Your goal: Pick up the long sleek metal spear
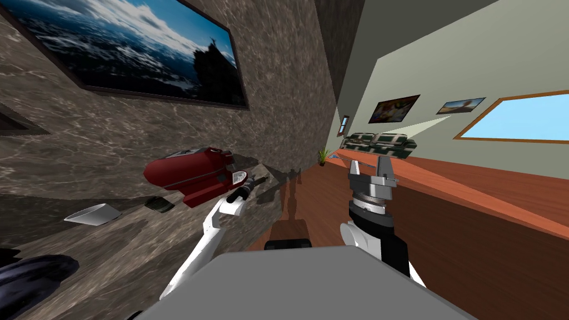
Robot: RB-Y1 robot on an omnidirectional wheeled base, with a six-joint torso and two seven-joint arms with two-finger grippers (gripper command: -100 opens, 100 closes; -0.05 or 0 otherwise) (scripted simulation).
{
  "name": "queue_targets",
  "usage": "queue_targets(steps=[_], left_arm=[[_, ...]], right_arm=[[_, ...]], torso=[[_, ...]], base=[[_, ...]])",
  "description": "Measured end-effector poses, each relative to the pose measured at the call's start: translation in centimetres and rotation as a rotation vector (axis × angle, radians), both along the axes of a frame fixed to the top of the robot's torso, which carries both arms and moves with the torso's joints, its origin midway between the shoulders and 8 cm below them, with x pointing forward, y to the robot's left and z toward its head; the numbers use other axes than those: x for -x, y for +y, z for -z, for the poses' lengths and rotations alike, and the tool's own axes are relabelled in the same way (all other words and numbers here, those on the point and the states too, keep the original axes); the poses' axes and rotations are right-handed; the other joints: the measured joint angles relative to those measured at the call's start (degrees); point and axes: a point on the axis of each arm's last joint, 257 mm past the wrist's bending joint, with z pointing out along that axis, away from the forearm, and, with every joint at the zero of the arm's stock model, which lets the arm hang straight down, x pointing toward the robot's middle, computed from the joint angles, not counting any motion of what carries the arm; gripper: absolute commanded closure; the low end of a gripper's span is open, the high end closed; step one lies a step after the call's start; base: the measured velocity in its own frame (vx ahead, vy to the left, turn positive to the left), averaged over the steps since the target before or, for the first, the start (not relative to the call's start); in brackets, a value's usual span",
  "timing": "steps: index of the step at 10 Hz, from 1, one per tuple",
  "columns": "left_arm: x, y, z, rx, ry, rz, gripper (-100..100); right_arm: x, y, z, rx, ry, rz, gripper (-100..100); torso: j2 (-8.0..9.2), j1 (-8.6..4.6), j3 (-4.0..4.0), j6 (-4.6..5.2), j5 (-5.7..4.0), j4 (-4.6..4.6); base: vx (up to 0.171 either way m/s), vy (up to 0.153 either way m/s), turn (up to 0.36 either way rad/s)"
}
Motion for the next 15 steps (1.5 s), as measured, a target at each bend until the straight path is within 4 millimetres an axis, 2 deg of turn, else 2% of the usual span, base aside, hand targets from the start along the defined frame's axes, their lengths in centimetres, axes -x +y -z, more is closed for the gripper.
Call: queue_targets(steps=[5, 8, 10, 15], left_arm=[[-0.6, 2.5, 1.9, 0.013, 0.112, -0.070, -100], [-1.0, 5.0, 3.2, 0.032, 0.190, -0.131, -100], [-0.6, 5.6, 4.1, 0.039, 0.236, -0.159, -100], [-0.5, 9.1, 5.7, 0.086, 0.357, -0.265, -100]], right_arm=[[0.0, 0.0, 0.0, 0.000, 0.000, 0.000, 0], [0.0, 0.0, 0.0, 0.000, 0.000, 0.000, 0], [0.0, 0.0, 0.0, 0.000, 0.000, 0.000, 0], [0.0, 0.0, 0.0, 0.000, 0.000, 0.000, 0]], torso=[[-0.04, -0.03, -0.02, 0.00, 0.00, -0.01], [-0.08, -0.06, -0.05, -0.01, -0.01, -0.02], [-0.03, 0.02, -0.02, 0.00, 0.01, -0.01], [-0.12, -0.03, -0.07, 0.00, -0.01, -0.03]], base=[[0.013, -0.024, 0.035], [0.022, -0.028, 0.029], [0.013, -0.010, 0.015], [0.030, -0.026, 0.025]])
